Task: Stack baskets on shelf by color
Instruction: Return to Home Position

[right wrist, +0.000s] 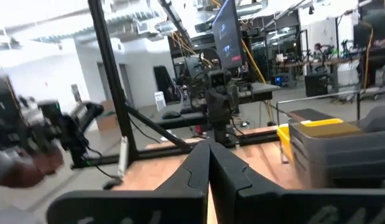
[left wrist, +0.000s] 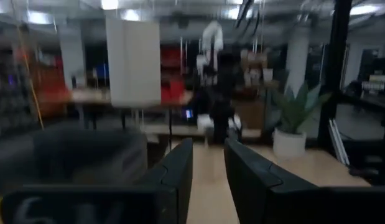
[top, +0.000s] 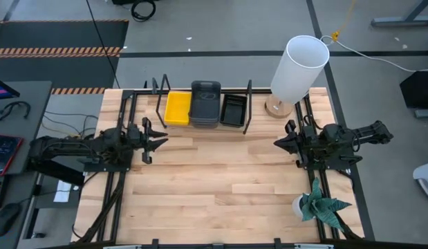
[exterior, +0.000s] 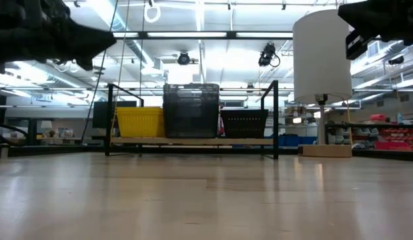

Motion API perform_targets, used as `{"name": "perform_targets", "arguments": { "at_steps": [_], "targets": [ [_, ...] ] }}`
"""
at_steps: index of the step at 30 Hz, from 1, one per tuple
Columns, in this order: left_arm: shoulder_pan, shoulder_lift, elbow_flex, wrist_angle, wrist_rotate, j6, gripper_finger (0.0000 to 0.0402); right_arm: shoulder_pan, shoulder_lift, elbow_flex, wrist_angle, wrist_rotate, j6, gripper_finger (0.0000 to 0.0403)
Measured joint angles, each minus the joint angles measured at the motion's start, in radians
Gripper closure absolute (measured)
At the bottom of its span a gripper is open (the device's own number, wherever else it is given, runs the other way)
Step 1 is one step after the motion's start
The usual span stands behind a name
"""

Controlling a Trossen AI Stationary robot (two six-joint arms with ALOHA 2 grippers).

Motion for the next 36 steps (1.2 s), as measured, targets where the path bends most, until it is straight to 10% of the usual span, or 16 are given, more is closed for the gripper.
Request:
{"name": "perform_targets", "arguments": {
  "at_steps": [11, 36],
  "targets": [
    [0.0, 0.0, 0.0, -0.212, -0.018, -0.305, 0.0328, 0.0, 0.0, 0.0, 0.026, 0.0, 0.124, 0.0385],
    [0.0, 0.0, -0.001, -0.212, -0.019, -0.307, 0.0318, 0.0, 0.0, 0.0, 0.026, 0.0, 0.121, 0.0385]
  ]
}}
